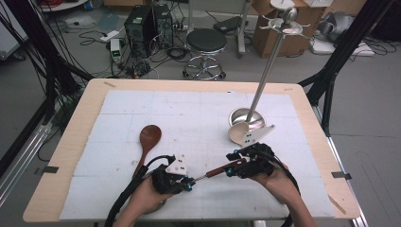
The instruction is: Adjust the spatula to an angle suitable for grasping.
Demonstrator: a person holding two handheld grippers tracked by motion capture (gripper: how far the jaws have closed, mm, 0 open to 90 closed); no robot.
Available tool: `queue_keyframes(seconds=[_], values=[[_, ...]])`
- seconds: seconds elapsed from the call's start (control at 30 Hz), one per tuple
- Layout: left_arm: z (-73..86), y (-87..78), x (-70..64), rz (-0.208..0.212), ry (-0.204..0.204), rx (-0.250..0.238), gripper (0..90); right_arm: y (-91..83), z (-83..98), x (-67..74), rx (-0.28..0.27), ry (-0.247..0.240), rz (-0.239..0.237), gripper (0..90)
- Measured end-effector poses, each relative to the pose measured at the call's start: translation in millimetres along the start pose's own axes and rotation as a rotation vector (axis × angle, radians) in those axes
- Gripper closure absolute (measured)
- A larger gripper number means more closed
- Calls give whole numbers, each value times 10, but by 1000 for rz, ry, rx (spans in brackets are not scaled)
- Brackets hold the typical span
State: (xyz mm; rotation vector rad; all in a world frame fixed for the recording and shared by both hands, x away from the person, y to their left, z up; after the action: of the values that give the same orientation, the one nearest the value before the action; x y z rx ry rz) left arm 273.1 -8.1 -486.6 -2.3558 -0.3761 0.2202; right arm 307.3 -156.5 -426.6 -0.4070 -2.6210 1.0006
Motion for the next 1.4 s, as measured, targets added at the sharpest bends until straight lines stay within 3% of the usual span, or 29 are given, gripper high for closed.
queue_keyframes(seconds=[0.17,0.47,0.83,1.1,1.4], values=[[-7,-16,17,-3,-13,-7,836,-123,-15,-85,-63,41,37,406],[-8,-56,62,-13,-33,-7,839,-237,6,-187,-123,90,83,347],[-32,-132,109,-30,-67,-42,839,-294,70,-256,-145,125,116,323],[-74,-187,148,-48,-86,-69,839,-164,89,-219,-164,160,83,326],[-155,-239,180,-49,-105,-91,839,36,-25,-116,-180,183,20,367]])
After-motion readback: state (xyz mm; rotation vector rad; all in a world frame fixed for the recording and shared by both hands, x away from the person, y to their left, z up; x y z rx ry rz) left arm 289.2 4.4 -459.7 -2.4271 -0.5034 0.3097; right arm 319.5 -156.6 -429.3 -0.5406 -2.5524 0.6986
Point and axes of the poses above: each handheld gripper's, and its own axes: y roughly forward along the jaws, z roughly out of its underside, x roughly to its left, the point moved 10 cm from there along y, roughly forward along the jaws, and after that the axes turned 1 degree about -z, right-handed, at the moved point
